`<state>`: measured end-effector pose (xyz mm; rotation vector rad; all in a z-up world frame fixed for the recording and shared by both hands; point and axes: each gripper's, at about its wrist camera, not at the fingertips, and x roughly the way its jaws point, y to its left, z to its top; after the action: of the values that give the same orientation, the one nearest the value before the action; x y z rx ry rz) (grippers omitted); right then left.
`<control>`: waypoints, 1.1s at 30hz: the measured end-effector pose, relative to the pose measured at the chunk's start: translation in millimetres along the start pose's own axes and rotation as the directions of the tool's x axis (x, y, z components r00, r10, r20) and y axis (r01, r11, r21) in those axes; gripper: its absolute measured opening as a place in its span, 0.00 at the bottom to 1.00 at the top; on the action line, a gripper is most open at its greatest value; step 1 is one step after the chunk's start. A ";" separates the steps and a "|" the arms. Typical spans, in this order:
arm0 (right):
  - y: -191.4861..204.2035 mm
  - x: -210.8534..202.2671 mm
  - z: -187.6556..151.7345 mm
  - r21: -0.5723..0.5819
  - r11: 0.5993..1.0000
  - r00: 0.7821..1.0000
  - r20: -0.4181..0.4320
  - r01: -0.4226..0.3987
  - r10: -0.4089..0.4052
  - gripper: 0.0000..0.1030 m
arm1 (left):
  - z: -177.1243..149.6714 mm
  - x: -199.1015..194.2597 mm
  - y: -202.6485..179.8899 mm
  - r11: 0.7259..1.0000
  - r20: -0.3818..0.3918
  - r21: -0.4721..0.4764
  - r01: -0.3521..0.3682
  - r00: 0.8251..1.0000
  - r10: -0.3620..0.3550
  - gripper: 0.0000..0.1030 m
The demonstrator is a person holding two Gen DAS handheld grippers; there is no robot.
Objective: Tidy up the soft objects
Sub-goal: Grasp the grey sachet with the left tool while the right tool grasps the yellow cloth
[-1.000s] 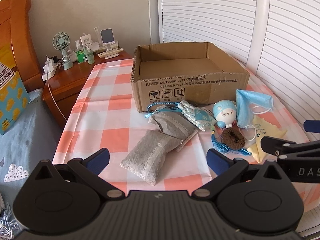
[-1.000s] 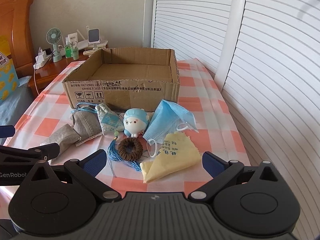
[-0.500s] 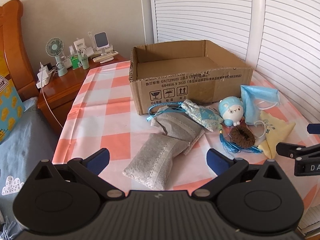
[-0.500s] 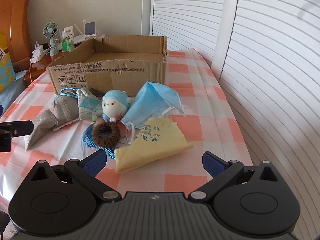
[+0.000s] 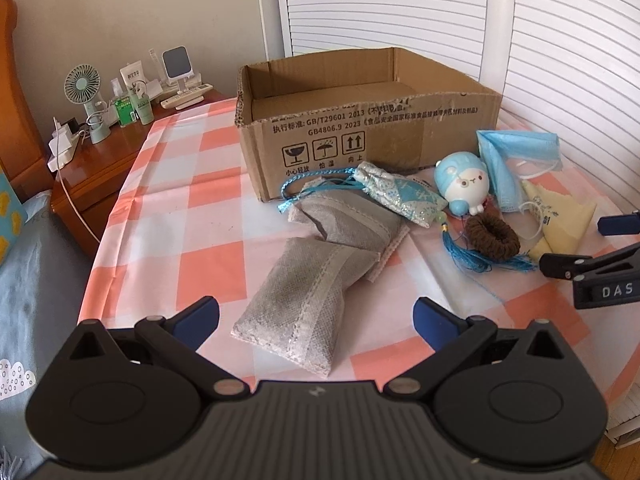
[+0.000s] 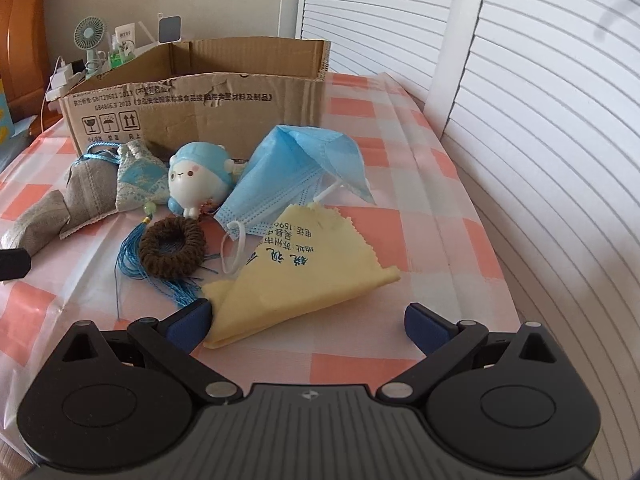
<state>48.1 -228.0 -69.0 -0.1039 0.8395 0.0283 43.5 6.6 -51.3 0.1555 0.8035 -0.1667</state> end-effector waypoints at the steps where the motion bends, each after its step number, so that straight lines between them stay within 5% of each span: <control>1: -3.3 0.7 -0.4 0.012 1.000 1.000 -0.003 -0.010 0.010 1.00 | -0.6 3.1 1.1 1.000 -0.008 0.003 0.001 1.000 -0.001 0.99; 10: -8.1 0.6 -4.6 0.009 0.999 0.999 0.014 -0.037 0.037 1.00 | -12.6 24.7 22.8 0.993 -0.027 -0.035 0.116 0.993 -0.117 1.00; 15: -8.0 -0.7 -6.2 0.011 0.999 0.999 0.024 -0.037 0.037 1.00 | -9.9 30.0 31.6 0.984 -0.009 0.046 0.170 0.985 -0.170 1.00; 33: -8.7 -1.5 -10.2 0.013 0.999 0.998 0.055 -0.038 0.037 1.00 | 6.3 44.9 34.0 0.963 -0.021 0.125 0.240 0.971 -0.239 0.97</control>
<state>40.1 -237.7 -74.0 -0.0735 0.7869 0.0606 85.7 34.6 -77.0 0.1788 0.8168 -0.4471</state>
